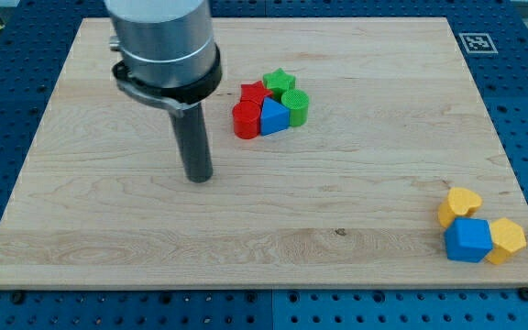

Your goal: Move blue triangle towards up

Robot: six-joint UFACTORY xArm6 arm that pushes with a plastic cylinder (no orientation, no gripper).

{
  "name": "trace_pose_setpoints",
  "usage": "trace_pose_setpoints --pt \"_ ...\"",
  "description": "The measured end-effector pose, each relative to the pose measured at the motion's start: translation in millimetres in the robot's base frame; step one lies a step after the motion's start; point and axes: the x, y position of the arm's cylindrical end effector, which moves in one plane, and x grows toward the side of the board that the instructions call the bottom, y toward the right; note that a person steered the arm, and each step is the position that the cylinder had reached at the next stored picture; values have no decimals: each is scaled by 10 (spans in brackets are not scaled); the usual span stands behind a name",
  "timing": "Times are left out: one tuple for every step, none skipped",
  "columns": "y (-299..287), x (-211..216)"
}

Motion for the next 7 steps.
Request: trace_pose_setpoints --pt "393 -236" --pt "417 -240" --pt "433 -347" --pt "495 -415" --pt "626 -546" --pt "838 -751" --pt "914 -759"
